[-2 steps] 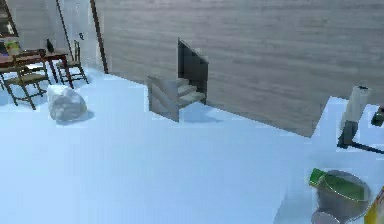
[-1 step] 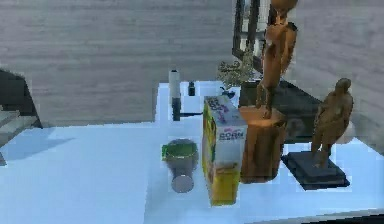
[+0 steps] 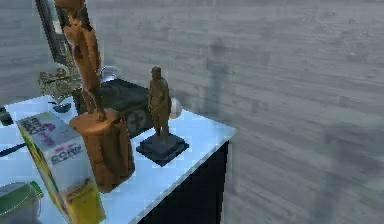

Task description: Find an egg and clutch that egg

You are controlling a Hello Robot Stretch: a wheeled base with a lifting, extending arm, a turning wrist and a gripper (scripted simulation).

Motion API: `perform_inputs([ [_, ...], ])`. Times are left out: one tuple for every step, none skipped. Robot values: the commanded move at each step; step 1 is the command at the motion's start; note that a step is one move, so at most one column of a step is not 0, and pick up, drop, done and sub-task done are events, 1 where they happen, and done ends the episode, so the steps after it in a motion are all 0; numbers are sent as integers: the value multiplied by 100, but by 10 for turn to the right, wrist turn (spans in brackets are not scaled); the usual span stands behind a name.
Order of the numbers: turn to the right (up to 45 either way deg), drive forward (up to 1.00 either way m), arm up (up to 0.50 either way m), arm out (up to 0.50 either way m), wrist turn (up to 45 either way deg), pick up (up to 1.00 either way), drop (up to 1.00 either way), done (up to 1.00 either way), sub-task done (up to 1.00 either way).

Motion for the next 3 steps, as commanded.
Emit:
perform_inputs([
  [150, 0, 0, 0, 0, 0, 0, 0, 0],
  [0, 45, 0, 0, 0, 0, 0, 0, 0],
  [-450, 0, 0, 0, 0, 0, 0, 0, 0],
])
